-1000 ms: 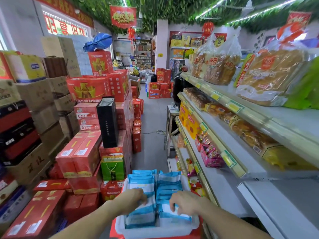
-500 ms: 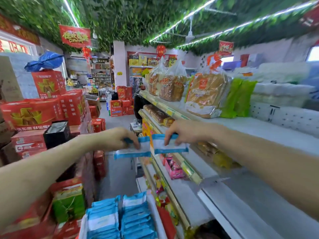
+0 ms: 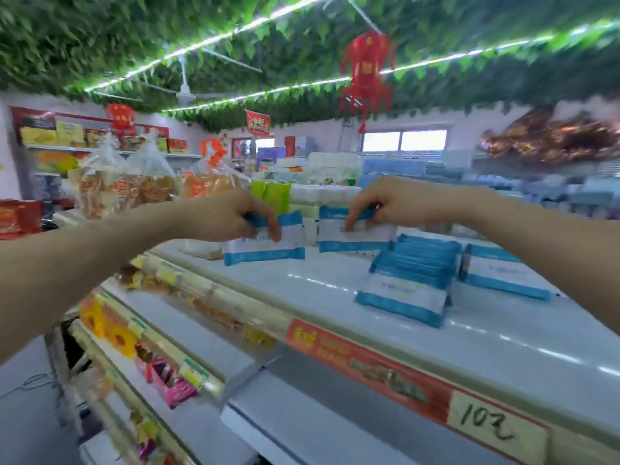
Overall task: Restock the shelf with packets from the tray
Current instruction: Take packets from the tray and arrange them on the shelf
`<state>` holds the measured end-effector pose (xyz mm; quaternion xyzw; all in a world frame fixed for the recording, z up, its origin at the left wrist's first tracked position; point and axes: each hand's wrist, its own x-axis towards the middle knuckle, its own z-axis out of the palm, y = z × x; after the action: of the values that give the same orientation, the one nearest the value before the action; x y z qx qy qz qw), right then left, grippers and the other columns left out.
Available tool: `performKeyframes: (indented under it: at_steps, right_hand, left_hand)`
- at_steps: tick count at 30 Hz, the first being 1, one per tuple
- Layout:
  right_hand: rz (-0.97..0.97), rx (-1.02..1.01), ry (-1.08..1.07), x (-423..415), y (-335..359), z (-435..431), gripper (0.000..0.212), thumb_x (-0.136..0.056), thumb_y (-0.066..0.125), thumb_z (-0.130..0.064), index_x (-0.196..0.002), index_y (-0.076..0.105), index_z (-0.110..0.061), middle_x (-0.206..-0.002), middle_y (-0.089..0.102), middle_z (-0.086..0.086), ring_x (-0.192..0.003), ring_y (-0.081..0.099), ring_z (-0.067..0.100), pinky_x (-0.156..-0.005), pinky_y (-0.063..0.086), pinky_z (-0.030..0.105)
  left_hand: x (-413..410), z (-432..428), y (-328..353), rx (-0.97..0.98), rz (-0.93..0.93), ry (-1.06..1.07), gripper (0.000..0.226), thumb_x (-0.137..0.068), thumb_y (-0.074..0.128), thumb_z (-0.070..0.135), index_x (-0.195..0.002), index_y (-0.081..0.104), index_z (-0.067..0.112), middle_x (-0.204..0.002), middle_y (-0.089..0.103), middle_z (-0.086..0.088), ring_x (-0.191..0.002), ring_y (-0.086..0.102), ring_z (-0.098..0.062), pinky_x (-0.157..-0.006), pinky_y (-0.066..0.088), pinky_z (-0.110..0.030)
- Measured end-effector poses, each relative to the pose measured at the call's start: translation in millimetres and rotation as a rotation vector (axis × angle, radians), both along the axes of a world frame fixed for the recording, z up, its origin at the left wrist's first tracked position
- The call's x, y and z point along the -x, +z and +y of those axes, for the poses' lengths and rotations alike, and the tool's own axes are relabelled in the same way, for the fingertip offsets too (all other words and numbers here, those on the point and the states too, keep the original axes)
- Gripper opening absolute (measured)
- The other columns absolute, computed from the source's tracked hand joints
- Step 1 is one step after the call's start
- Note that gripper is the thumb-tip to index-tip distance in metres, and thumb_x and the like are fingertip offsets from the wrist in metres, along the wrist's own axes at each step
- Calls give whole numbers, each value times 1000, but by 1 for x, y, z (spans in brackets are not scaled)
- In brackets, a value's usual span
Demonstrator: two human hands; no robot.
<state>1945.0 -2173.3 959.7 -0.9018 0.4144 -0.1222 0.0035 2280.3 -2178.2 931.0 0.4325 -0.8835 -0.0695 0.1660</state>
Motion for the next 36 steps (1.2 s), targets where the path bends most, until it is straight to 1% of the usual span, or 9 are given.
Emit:
performKeyframes:
  at_steps: [3,7,13,18,22,27,32,34,36]
  right_hand:
    - [20,12,-159,80,1,15,44,-93,66,-2,-101,76,-44,-118,68,-8,-102,60,11,-91,48,38]
    - [-37,-37,-365,163,-8,42,45,-94,64,0,-98,73,-43,-122,58,-26,-111,56,3,-104,41,34]
    - [4,-54,-550,226,-48,43,43,-92,59,2,-101,74,-37,-123,59,-10,-110,57,15,-97,45,36]
    - [-17,-45,-559,241,-81,17,43,-93,57,2,-104,74,-36,-120,60,-10,-108,58,14,-101,47,35]
    - [-22,9,-537,243,-91,1,35,-97,57,-4,-103,73,-35,-117,59,-9,-105,56,13,-99,47,34]
    - [13,72,-444,247,-90,-1,27,-96,66,-9,-97,72,-36,-123,54,-8,-117,50,14,-107,39,31]
    - [-19,105,-517,273,-72,14,40,-93,66,-3,-94,72,-43,-124,53,-15,-119,49,8,-108,42,36]
    - [-3,121,-552,286,-63,25,41,-93,65,-3,-93,71,-44,-121,55,-14,-116,51,8,-106,45,39]
    - [18,129,-583,295,-56,41,40,-95,63,-4,-94,70,-44,-121,55,-14,-115,53,8,-104,46,38]
  left_hand:
    - [64,-14,14,21,-15,-113,43,-97,57,3,-101,74,43,-113,68,3,-93,64,-24,-88,55,-46]
    - [138,-24,25,51,-18,-242,47,-93,55,-2,-101,75,41,-119,67,1,-106,64,-31,-96,52,-56]
    - [220,-28,25,118,-22,-354,46,-90,57,-4,-101,76,37,-116,65,13,-107,62,-19,-100,50,-47]
    - [253,-35,27,118,-34,-418,48,-88,56,-4,-99,76,37,-112,66,19,-104,61,-10,-97,49,-38]
    - [263,-47,28,126,-57,-396,48,-90,55,-4,-98,76,39,-116,66,15,-106,61,-12,-100,50,-40]
    - [277,-59,23,86,-30,-378,49,-91,56,-3,-99,76,41,-116,65,15,-106,62,-15,-99,53,-41]
    - [320,-57,21,97,-74,-450,42,-93,57,-4,-109,77,29,-113,62,20,-97,56,5,-84,44,-18]
    - [344,-61,16,104,-72,-502,40,-92,58,-6,-110,77,24,-112,61,21,-99,57,5,-88,45,-20]
    - [368,-66,7,102,-81,-541,41,-90,57,-8,-109,77,21,-111,62,21,-104,61,-5,-97,49,-30]
